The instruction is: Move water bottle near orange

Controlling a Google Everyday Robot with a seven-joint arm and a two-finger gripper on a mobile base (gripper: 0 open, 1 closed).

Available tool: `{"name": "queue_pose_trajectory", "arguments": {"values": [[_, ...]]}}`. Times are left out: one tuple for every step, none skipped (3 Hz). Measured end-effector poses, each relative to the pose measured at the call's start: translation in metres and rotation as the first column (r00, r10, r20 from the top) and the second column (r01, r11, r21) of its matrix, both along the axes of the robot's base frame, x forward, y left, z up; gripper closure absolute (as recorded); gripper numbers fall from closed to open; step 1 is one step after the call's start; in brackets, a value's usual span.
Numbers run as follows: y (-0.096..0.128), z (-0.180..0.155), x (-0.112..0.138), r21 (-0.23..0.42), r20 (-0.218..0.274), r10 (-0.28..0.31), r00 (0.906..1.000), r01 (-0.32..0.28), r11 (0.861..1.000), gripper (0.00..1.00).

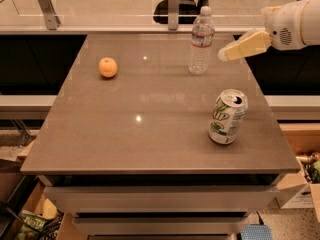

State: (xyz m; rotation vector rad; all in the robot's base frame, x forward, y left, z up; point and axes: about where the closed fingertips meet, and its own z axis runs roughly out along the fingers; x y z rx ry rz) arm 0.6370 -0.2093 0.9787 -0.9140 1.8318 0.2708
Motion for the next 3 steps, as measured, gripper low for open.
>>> {"name": "queue_pose_trajectory", "arguments": {"values": [[0.011, -0.007, 0.013, 0.066, 0.007, 0.018, 0.9998, -0.018, 0.998, 0.0], [0.022, -0.012, 0.023, 0.11, 0.015, 0.034, 0.9993, -0.036, 0.993, 0.0], [0.032, -0.014, 0.033, 0.143, 0.027, 0.054, 0.9982, -0.058, 0.988, 0.0]]}}
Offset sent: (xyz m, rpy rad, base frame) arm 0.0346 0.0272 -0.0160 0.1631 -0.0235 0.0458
